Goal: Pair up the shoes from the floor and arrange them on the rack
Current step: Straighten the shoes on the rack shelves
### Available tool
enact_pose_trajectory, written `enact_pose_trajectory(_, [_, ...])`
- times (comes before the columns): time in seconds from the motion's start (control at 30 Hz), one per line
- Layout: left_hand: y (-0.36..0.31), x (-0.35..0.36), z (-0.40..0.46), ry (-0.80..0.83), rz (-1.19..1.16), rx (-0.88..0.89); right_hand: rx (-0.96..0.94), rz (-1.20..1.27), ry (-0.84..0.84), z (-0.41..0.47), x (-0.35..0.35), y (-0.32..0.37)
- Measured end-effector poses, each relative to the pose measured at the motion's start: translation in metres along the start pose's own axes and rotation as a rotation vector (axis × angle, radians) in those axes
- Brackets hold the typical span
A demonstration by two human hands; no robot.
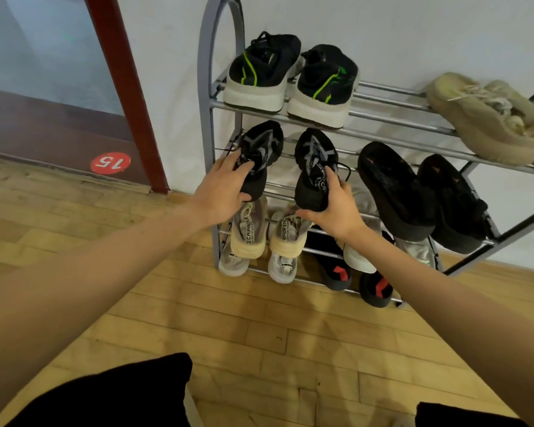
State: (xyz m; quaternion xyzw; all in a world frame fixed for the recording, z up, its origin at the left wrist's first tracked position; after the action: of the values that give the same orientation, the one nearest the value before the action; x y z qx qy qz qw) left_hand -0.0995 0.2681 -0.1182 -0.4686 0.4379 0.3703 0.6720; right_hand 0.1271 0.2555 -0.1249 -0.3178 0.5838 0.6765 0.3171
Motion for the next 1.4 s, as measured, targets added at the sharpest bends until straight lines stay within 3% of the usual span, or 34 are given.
enact_pose_trajectory(0.37, [0.009,0.01,-0.002,-0.049,-0.101,0.014,-0.096,0.004,-0.224,0.011,0.037,0.028])
enact_pose_trajectory(0.63, [-0.002,0.009,-0.001,-0.012,-0.114,-0.03,-0.102,-0.065,-0.143,0.011,0.04,0.026])
enact_pose_trajectory(0.83, [-0.025,-0.007,-0.008,-0.099,0.004,-0.059,-0.25,-0.27,0.027,-0.01,0.002,0.011])
enact_pose_trajectory(1.07, [-0.098,-0.012,-0.011,-0.275,0.024,0.145,-0.33,-0.473,-0.168,-0.068,-0.084,-0.043])
enact_pose_trajectory(1.23, [-0.163,0.019,0.0,-0.07,-0.184,0.26,-0.09,-0.5,-0.326,-0.096,-0.134,-0.102])
enact_pose_trajectory(1.33, [-0.205,0.043,0.01,0.111,-0.328,0.217,0.151,-0.421,-0.231,-0.104,-0.144,-0.135])
enact_pose_trajectory(1.4, [-0.229,0.059,0.016,0.17,-0.381,0.185,0.202,-0.402,-0.15,-0.103,-0.146,-0.153])
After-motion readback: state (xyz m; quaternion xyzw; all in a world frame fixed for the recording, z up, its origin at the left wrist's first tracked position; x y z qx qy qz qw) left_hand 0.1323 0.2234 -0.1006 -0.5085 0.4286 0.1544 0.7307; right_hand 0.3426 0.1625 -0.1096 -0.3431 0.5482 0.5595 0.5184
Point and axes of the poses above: each hand's wrist, its own z-axis towards the middle knuckle, its own x-axis out of the palm, y = z × x, the point moved 2 cm from there along z, towards the middle knuckle, and after that the axes turned 2 degrees about -x, right-handed, at the moved point
